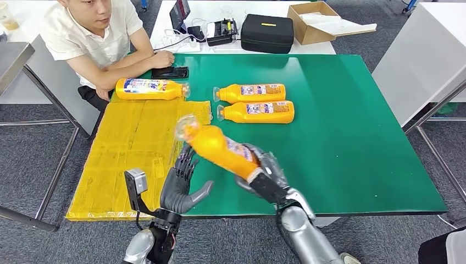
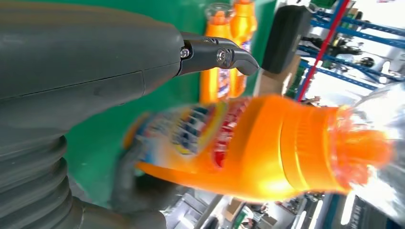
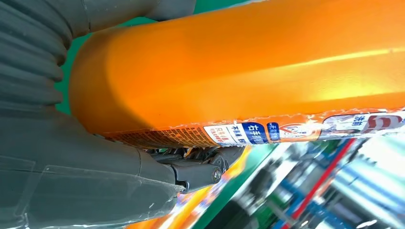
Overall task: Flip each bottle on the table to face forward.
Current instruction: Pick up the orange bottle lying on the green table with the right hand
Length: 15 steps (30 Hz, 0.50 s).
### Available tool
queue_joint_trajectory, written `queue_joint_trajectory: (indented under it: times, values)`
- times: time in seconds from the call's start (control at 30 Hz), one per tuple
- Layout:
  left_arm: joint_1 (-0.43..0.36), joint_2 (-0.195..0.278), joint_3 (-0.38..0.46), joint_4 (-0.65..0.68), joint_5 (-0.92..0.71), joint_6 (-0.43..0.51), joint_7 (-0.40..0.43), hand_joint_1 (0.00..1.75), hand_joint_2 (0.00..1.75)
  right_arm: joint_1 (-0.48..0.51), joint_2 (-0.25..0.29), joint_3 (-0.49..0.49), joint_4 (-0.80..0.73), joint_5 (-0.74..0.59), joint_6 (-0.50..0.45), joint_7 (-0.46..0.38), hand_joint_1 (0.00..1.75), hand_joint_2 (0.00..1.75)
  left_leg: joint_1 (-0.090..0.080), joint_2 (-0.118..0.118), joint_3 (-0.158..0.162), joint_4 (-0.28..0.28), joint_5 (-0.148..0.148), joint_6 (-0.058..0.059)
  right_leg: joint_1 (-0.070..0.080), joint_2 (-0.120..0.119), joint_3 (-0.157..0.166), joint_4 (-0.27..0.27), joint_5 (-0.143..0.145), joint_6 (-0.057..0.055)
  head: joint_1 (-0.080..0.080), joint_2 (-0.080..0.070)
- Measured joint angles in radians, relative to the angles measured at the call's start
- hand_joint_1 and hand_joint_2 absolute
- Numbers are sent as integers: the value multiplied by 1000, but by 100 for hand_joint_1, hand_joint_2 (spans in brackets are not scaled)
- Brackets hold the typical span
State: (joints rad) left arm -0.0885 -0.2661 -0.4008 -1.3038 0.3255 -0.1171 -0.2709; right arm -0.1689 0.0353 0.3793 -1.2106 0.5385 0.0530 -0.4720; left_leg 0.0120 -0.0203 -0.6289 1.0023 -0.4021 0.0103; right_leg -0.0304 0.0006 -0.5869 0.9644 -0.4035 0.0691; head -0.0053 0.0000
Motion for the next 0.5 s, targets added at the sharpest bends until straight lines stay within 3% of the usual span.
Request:
queue_joint_trajectory:
  times: [0.17,0.5]
  values:
    - [-20,-5,0,2,19,6,-7,0,175,-13,43,62,22,-3,0,-19,175,175,0,0,0,0,0,0,0,0,0,0,0,0,0,0]
    - [-40,-14,3,-14,107,4,-41,0,175,-32,75,142,68,-22,-4,-36,175,175,0,0,0,0,0,0,0,0,-1,0,0,0,0,0]
